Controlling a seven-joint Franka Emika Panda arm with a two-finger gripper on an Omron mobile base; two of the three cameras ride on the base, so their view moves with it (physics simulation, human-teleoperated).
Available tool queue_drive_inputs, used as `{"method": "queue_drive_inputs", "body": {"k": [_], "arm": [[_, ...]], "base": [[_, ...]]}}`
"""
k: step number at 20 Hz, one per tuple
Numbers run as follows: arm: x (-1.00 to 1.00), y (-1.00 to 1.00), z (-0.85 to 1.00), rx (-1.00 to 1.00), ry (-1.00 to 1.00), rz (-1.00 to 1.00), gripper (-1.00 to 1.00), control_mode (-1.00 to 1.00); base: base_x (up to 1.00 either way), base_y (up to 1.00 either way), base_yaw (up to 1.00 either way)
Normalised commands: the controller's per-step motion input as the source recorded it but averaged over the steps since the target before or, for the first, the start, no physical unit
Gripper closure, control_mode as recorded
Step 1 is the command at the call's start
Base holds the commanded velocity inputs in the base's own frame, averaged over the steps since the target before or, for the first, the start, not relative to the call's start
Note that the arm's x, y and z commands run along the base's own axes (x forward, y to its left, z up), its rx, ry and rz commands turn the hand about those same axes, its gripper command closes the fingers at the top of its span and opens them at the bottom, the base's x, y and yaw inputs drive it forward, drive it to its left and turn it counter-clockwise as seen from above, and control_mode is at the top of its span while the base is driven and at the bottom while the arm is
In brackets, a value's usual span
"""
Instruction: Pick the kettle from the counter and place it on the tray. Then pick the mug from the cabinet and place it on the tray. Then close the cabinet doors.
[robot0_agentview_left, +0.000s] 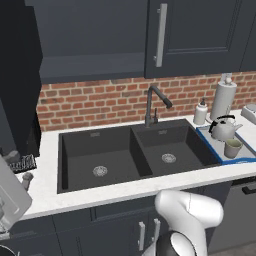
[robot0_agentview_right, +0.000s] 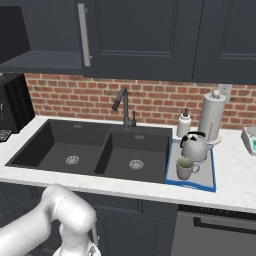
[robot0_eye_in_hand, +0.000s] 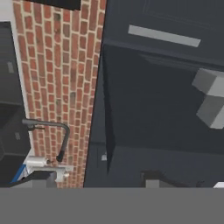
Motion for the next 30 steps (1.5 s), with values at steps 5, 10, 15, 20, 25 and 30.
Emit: {"method": "queue_drive_inputs", "body": {"k": [5, 10, 15, 20, 25, 30], "arm": [[0.19, 0.13, 0.3, 0.0, 0.0, 0.0, -1.0, -1.0], [0.18, 0.11, 0.17, 0.0, 0.0, 0.0, -1.0, -1.0], [-0.19, 0.08, -0.02, -0.01, 0.0, 0.05, -1.0, -1.0], [-0.28, 0.26, -0.12, -0.01, 0.0, 0.08, -1.0, -1.0], [0.21, 0.34, -0.01, 0.0, 0.02, 0.05, -1.0, -1.0], [0.71, 0.25, 0.0, 0.0, 0.07, 0.06, -1.0, -1.0]], "base": [[0.0, 0.0, 0.0], [0.0, 0.0, 0.0], [0.0, 0.0, 0.0], [0.0, 0.0, 0.0], [0.0, 0.0, 0.0], [0.0, 0.0, 0.0]]}}
